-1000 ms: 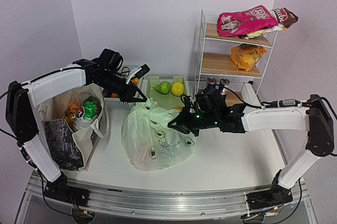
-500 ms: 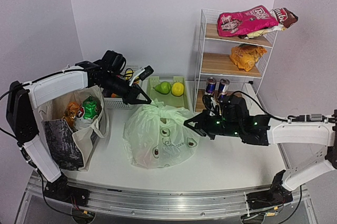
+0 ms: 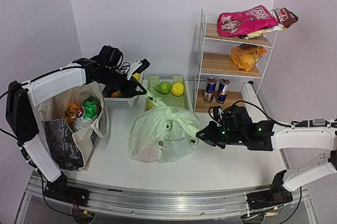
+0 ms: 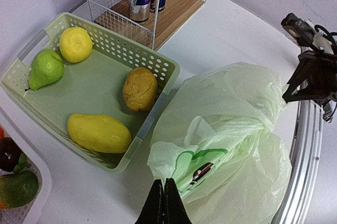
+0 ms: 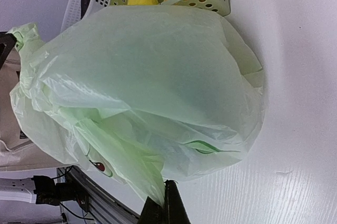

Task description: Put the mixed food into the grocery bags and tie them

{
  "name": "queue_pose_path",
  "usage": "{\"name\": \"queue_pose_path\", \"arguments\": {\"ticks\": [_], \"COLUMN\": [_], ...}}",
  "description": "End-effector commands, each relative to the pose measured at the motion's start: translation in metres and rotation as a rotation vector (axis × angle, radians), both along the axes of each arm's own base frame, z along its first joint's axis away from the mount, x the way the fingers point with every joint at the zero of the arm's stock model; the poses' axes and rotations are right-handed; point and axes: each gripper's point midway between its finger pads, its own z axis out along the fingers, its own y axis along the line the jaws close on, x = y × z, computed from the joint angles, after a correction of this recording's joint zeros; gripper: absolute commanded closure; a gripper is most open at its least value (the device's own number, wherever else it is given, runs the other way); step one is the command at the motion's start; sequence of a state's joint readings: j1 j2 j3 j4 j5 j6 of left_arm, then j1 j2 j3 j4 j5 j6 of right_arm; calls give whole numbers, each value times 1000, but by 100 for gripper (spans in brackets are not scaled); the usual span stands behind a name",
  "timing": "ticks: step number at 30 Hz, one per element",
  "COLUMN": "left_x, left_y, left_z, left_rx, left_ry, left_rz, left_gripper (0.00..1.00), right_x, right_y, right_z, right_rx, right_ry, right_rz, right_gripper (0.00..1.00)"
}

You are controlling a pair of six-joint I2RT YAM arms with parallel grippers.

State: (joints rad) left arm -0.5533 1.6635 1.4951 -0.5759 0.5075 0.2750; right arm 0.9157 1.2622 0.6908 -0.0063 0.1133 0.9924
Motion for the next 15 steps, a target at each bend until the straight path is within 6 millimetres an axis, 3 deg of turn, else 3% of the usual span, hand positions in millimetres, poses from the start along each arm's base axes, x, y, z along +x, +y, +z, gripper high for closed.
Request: {"name": "queue_pose_path", "arguments": {"ticks": [1,5,9,15], "left_x": [66,89,87,82], "left_y": [56,75,73,77], "left_z": [2,9,9,-15], "left_rx": [152,197,209,265], "left_ry": [-227,-294,-335,-323], "left_rz": [234,280,234,201], "left_gripper": [100,100,100,100], "right_x": [-33,-57,-76,-81], "right_y": [-70,-109,-136,-140], "right_z": [-73,-95,-115,-121], "right_rx": [-309,-405,-455,-472], "right_ry": [172,234,290,310], "right_rz": [-71,-105,-147,-138], "right_gripper": [100,100,100,100]}}
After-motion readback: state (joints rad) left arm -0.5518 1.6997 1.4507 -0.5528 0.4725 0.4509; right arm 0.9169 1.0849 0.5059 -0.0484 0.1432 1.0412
